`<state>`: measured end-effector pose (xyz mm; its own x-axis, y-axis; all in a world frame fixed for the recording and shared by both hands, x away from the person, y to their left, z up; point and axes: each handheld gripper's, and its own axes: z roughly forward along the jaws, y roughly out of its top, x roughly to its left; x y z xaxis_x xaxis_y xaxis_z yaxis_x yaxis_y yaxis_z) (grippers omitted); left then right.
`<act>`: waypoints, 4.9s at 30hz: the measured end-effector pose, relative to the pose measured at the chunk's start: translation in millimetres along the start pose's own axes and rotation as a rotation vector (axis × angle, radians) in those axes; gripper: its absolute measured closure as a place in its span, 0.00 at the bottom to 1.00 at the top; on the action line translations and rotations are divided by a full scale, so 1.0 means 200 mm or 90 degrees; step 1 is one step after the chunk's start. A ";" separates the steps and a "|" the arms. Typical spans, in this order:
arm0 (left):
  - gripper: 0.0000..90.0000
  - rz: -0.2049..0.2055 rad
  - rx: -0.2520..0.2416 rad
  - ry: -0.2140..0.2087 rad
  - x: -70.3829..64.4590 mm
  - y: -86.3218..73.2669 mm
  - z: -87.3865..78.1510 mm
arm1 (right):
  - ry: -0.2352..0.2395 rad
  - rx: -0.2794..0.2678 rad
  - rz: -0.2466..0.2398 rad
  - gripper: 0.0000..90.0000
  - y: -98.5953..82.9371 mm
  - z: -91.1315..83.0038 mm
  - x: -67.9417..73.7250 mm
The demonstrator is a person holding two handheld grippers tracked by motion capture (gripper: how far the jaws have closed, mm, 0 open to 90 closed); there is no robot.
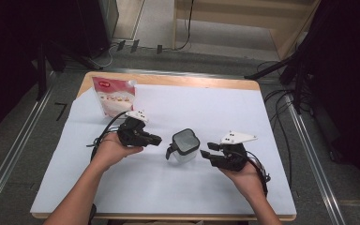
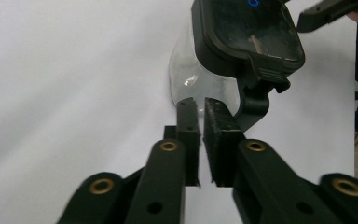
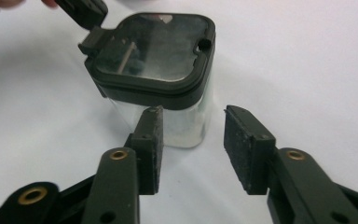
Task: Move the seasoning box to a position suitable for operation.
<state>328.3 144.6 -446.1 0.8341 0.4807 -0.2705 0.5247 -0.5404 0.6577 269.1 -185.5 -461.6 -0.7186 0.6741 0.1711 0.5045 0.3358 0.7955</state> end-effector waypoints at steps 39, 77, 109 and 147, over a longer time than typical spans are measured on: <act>1.00 0.031 0.041 -0.041 -0.12 0.06 0.16 | 0.028 0.025 0.032 1.00 -0.01 0.10 0.02; 1.00 0.056 0.012 -0.085 -0.31 0.13 0.35 | -0.054 0.017 0.046 1.00 0.04 0.17 -0.11; 0.43 0.036 0.027 -0.044 -0.14 0.04 0.10 | 0.007 0.006 0.051 1.00 -0.03 -0.11 0.04; 0.43 0.030 0.017 -0.042 -0.11 0.04 0.07 | 0.036 0.040 0.038 1.00 -0.07 0.12 0.20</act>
<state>316.2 118.9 -444.6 0.8667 0.4085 -0.2862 0.4887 -0.5802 0.6515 243.9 -147.7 -480.0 -0.7116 0.6564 0.2505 0.5745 0.3384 0.7453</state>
